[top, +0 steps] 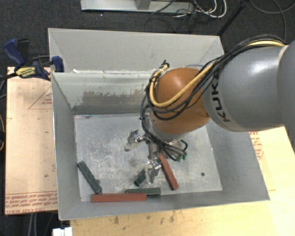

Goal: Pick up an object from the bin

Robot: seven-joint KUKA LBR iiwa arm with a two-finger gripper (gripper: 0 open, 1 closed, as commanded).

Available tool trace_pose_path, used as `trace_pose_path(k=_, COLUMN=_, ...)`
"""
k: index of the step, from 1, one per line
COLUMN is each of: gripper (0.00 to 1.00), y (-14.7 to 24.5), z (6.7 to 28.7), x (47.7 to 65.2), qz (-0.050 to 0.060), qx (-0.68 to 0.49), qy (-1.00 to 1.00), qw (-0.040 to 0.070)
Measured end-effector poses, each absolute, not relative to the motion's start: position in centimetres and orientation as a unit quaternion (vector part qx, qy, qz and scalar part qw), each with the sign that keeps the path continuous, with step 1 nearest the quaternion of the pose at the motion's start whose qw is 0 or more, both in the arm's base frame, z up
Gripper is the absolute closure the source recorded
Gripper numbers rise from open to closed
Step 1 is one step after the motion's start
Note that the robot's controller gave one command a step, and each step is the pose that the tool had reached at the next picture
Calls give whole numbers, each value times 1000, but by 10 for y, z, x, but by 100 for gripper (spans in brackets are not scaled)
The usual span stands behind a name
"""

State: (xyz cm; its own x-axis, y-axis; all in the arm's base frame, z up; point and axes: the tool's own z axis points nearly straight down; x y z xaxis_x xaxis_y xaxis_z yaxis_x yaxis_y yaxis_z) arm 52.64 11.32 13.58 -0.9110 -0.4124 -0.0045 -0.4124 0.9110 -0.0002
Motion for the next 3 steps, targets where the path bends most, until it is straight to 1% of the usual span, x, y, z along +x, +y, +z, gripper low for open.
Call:
trace_pose_path(k=1, gripper=100, y=90, z=81, x=554, qz=2, qx=-272, qy=962, qw=10)
trace_pose_path(k=2, gripper=100, y=90, z=81, x=554, qz=2, qx=-272, qy=962, qw=10)
trace_pose_path(k=3, gripper=100, y=101, z=210, x=575, qz=1, qx=-285, qy=959, qw=2)
